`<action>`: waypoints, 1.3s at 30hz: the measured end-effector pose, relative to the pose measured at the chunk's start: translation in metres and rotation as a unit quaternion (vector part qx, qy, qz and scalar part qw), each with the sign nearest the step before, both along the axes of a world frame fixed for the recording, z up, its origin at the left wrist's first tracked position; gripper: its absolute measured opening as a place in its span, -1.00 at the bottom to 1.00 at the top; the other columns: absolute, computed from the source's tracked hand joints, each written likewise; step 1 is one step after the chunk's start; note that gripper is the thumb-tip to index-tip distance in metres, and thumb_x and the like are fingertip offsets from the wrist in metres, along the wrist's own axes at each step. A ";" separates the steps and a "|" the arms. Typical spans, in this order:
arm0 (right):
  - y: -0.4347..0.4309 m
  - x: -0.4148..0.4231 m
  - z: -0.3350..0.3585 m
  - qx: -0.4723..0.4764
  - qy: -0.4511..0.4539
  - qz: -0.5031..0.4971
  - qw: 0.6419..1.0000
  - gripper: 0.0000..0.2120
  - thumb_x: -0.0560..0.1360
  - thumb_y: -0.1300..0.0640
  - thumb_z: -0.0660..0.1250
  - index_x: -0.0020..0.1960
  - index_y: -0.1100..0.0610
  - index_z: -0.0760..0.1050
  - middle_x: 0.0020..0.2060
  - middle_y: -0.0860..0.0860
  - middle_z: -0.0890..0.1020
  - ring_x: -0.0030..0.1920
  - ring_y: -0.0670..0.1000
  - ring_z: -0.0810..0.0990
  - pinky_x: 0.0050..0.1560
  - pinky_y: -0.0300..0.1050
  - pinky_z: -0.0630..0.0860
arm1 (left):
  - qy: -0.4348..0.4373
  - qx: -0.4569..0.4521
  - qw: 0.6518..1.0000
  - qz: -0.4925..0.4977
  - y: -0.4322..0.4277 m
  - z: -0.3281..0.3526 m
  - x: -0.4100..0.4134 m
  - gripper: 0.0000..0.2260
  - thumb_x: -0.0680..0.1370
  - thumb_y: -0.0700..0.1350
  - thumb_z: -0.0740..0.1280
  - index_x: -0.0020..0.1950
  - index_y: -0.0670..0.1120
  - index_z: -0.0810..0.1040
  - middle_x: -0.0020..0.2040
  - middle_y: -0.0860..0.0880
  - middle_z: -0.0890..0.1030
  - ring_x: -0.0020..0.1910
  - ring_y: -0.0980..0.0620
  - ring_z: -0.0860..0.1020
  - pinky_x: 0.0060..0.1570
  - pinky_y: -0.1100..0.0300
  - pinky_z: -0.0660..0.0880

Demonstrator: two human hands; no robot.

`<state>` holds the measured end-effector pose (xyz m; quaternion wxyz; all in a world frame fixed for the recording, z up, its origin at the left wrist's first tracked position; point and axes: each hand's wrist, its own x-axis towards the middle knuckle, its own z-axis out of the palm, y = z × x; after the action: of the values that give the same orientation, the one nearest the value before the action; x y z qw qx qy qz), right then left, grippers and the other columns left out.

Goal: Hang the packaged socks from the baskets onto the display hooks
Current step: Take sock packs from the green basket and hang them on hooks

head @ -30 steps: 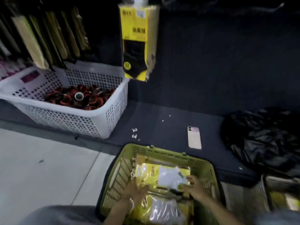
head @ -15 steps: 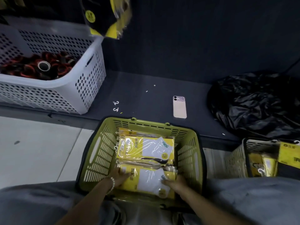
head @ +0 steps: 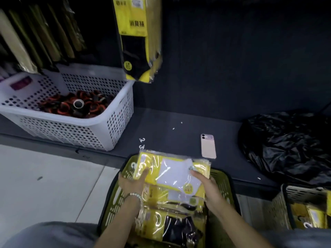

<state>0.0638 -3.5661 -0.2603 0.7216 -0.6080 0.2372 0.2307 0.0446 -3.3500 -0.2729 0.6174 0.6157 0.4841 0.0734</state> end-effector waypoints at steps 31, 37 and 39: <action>0.171 0.126 0.272 0.094 -0.405 0.107 0.903 -0.80 0.49 0.11 0.39 0.05 0.20 0.59 -0.06 0.09 0.71 -0.02 0.07 0.69 -0.08 -0.18 0.62 | -0.435 0.034 0.886 -0.155 0.101 0.257 0.083 -0.74 0.39 0.19 0.30 -0.08 0.07 0.61 -0.20 0.21 0.68 -0.24 0.26 0.63 -0.36 0.41 0.50; 0.178 0.146 0.271 0.095 -0.393 0.036 0.914 -0.87 0.57 0.17 0.26 0.03 0.15 0.57 -0.04 0.10 0.71 -0.01 0.09 0.68 0.04 0.01 0.61 | -0.394 0.129 0.907 -0.069 0.137 0.251 0.091 -0.78 0.43 0.30 0.16 -0.26 0.19 0.36 -0.34 0.25 0.40 -0.35 0.34 0.34 -0.24 0.34 0.27; 0.182 0.158 0.278 0.062 -0.413 0.008 0.909 -0.88 0.58 0.18 0.26 0.00 0.15 0.57 -0.06 0.13 0.70 -0.05 0.08 0.68 0.04 0.01 0.60 | -0.387 0.163 0.906 -0.043 0.150 0.254 0.091 -0.76 0.47 0.28 0.15 -0.29 0.18 0.27 -0.34 0.22 0.27 -0.38 0.31 0.23 -0.33 0.35 0.19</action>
<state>0.2216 -3.3846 0.0180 0.7896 -0.6048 -0.1018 -0.0206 0.1353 -3.1996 -0.0191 0.6499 0.6513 0.1612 0.3570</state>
